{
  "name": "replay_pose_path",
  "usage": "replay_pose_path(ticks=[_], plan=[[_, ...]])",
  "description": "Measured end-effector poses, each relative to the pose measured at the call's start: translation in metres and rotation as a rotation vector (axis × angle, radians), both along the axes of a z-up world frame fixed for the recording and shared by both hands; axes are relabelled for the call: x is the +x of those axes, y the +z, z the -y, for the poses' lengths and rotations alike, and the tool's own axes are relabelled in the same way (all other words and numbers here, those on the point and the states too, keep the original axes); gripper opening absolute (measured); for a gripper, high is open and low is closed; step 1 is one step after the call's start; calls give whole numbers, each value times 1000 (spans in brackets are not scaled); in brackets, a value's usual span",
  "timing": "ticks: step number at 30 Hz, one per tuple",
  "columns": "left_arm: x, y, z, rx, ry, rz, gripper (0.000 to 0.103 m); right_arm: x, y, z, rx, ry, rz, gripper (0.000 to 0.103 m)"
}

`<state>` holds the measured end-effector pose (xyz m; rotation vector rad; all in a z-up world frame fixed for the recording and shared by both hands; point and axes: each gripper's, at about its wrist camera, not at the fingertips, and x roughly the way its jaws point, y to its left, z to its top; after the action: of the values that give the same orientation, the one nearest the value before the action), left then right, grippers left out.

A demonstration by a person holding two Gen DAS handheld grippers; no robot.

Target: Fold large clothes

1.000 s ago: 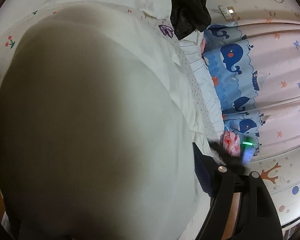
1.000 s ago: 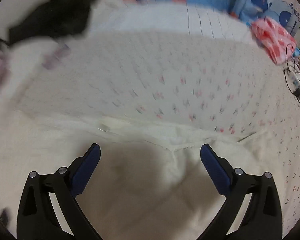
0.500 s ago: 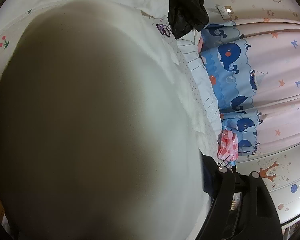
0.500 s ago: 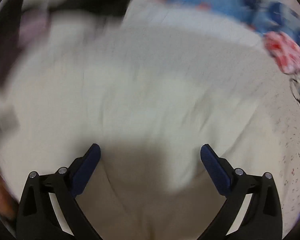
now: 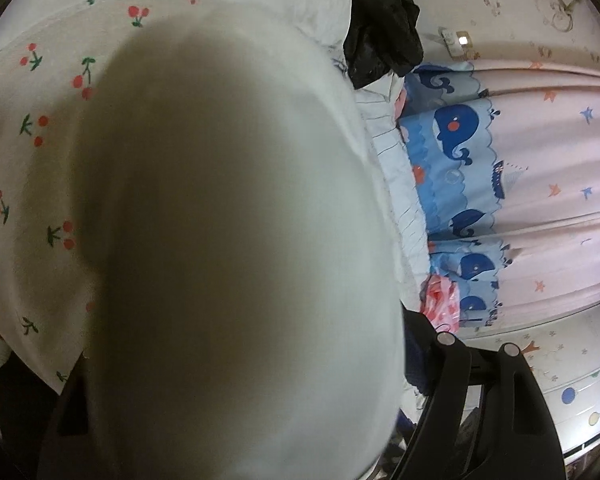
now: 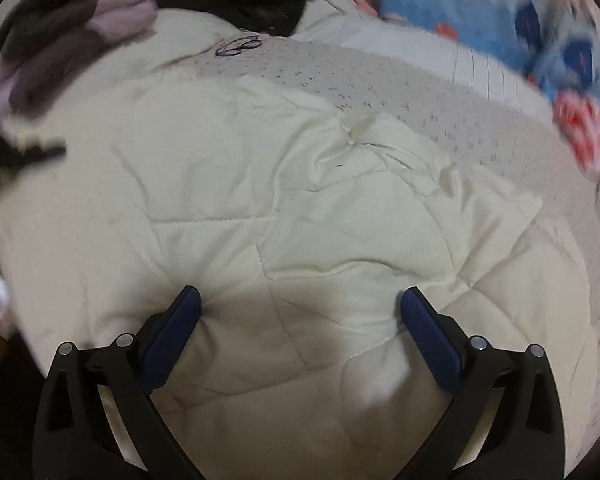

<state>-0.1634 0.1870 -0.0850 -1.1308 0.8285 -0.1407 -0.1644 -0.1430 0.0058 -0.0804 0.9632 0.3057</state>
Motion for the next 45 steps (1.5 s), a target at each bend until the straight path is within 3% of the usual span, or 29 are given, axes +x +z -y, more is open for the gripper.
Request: replay_pose_path(ticks=[2, 7, 10, 12, 15, 18, 21, 23, 25, 27, 29, 30, 33, 38, 45], plan=[[-2, 0, -1, 6, 4, -3, 75, 5, 17, 1, 12, -14, 65, 97], [-6, 4, 3, 35, 5, 4, 75, 48, 21, -8, -19, -68, 53, 97], [-9, 3, 1, 23, 11, 6, 75, 90, -36, -15, -53, -66, -101, 97], [-9, 4, 0, 31, 9, 11, 75, 93, -40, -10, -16, -62, -88, 97], [-13, 2, -3, 25, 10, 7, 75, 79, -24, -1, 12, -60, -104, 97], [-18, 0, -6, 6, 13, 11, 75, 29, 3, -1, 35, -35, -14, 97], [-23, 1, -6, 20, 14, 10, 75, 5, -22, -17, -47, 4, -43, 97], [-25, -1, 4, 34, 10, 6, 75, -4, -29, -19, -63, 25, 12, 97], [-32, -5, 11, 40, 8, 1, 75, 3, -21, -14, -31, -1, -46, 97], [-24, -1, 10, 41, 12, -1, 75, -9, 2, -12, 0, -10, -1, 97], [-26, 1, 13, 52, 14, -1, 75, -23, 6, -19, -42, 17, 36, 97], [-25, 2, 14, 59, 16, 0, 75, -26, -5, -25, -82, 30, 4, 97], [-15, 9, 19, 100, 15, 5, 75, -37, -27, -31, -129, 24, 50, 97], [-15, 43, 40, 234, -95, 98, 75, -41, -29, -34, -168, 28, 74, 97], [-22, 84, 71, 321, -202, 185, 74, -47, -34, -43, -200, 16, 106, 97]])
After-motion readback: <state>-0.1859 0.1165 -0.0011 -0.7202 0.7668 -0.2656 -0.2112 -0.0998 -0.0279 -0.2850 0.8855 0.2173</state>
